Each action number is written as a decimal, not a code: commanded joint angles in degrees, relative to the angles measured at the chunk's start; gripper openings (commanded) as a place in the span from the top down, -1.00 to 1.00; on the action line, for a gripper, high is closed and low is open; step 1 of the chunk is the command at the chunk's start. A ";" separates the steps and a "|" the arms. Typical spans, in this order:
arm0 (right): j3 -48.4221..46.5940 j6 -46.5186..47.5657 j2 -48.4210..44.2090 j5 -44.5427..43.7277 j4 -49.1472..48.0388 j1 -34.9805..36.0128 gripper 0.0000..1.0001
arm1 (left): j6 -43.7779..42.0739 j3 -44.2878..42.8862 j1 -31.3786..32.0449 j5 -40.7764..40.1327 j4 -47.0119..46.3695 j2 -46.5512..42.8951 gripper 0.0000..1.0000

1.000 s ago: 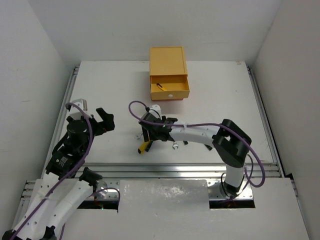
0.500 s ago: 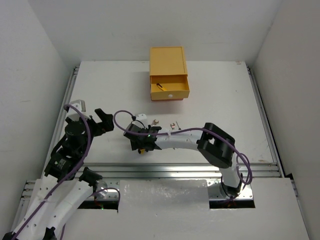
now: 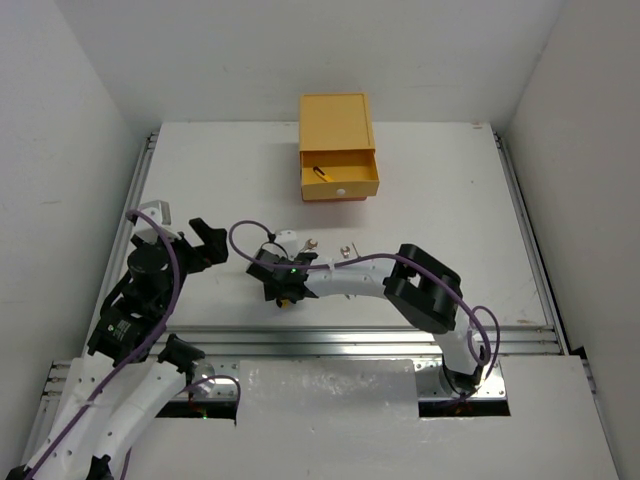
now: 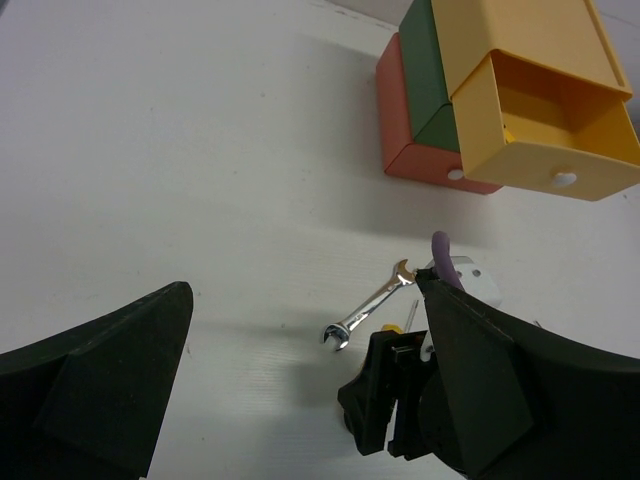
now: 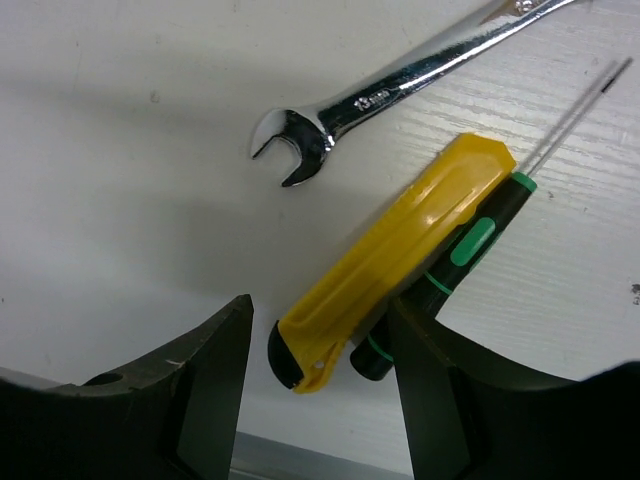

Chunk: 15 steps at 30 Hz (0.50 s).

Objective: Sort the tools into containers

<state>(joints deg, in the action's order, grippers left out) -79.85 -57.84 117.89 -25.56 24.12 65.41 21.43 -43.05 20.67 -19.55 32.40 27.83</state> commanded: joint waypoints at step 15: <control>-4.51 -2.80 5.24 -3.97 4.53 -0.02 -0.09 | -0.60 -0.46 0.16 1.44 -2.61 -0.85 -0.99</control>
<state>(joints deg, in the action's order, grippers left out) -82.11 -59.57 121.60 -27.53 26.63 65.41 21.30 -43.05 20.67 -18.74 32.36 27.35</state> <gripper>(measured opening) 0.549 0.995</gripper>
